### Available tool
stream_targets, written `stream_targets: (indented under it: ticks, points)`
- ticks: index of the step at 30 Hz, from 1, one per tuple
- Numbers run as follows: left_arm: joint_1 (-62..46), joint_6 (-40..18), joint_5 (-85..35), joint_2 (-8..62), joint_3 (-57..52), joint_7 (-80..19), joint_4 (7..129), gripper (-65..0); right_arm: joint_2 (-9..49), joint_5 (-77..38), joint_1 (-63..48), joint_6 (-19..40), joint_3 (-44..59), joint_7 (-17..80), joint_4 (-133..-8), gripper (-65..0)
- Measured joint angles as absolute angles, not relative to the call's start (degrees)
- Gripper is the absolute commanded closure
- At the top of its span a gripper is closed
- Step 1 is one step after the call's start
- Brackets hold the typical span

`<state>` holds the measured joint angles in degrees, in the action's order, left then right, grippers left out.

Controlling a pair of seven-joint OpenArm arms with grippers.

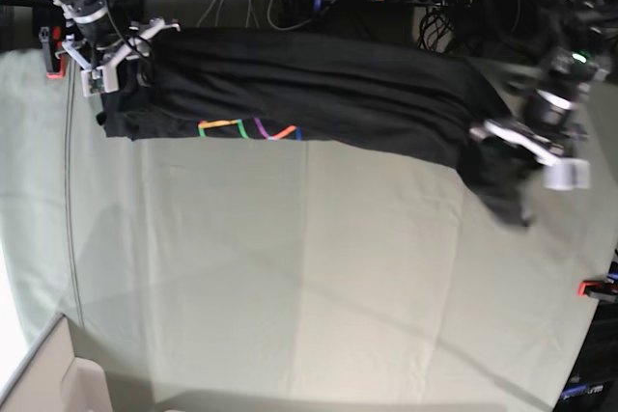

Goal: Layout the t-shirt on the table in an organized manner, then fold the t-shirt properly
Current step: 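Fold the strip's end inward toward the right gripper with the left gripper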

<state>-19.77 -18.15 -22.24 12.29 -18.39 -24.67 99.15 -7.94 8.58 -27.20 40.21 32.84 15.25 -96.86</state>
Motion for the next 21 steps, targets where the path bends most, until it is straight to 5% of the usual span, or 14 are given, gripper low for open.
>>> stream_targets:
  ticks: [8,21]
  points:
    - [-21.17,-18.2,-6.81,12.38,2.52,-24.05,101.65,0.0,-8.1,8.67,-27.2,40.21,32.82,15.27,-96.86,-23.5]
    - [-20.78,-18.17,2.04,12.53,18.39,-24.03,101.56,0.0,-8.1,8.67,-27.2,40.23,32.82,15.27,-96.86,-23.5]
